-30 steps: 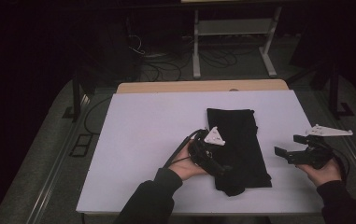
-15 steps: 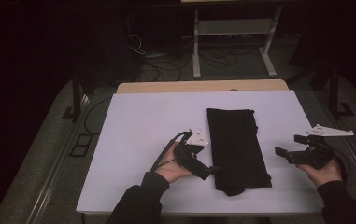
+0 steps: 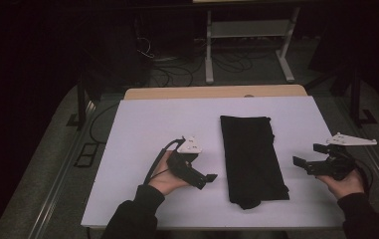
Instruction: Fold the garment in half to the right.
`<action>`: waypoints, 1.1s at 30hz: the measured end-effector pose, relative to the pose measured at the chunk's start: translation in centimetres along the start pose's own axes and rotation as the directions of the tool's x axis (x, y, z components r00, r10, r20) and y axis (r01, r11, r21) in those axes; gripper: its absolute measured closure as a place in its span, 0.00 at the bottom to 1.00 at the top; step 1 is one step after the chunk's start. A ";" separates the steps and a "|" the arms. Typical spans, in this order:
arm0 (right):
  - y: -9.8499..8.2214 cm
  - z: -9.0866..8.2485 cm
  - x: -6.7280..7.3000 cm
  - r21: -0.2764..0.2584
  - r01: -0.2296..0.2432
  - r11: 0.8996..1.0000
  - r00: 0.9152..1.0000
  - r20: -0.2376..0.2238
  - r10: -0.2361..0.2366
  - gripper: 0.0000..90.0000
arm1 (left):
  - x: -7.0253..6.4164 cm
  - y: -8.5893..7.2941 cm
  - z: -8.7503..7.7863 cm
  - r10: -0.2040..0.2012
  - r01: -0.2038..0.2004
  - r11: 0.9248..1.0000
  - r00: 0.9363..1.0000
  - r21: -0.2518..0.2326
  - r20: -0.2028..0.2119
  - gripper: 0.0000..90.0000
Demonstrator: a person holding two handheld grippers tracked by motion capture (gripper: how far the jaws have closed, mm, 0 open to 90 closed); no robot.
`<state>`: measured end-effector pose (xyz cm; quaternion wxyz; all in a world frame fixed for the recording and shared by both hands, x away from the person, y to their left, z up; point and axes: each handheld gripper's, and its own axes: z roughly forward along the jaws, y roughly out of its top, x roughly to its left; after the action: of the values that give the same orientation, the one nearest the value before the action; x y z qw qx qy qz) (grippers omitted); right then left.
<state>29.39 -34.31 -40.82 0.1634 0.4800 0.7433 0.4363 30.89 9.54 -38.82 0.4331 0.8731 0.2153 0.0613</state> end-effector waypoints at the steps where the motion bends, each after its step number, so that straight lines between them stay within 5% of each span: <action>1: 0.0 0.0 0.0 0.000 0.000 1.000 1.000 0.000 0.000 0.00 | 0.1 -0.1 -0.2 -0.004 0.004 1.000 1.000 -0.008 -0.005 0.00; 14: 0.0 0.0 0.0 -0.002 0.002 1.000 1.000 0.003 -0.002 0.00 | 1.0 -2.3 -3.2 -0.044 0.042 0.998 0.998 -0.040 -0.055 0.00; 33: 0.0 0.1 0.1 0.005 0.011 1.000 1.000 0.007 -0.011 0.00 | 2.7 -7.2 -6.7 -0.133 0.116 0.986 0.981 -0.122 -0.142 0.00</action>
<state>29.37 -34.23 -40.87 0.1672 0.4777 0.7465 0.4320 29.07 19.43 -40.52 0.4677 0.8248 0.2977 0.1115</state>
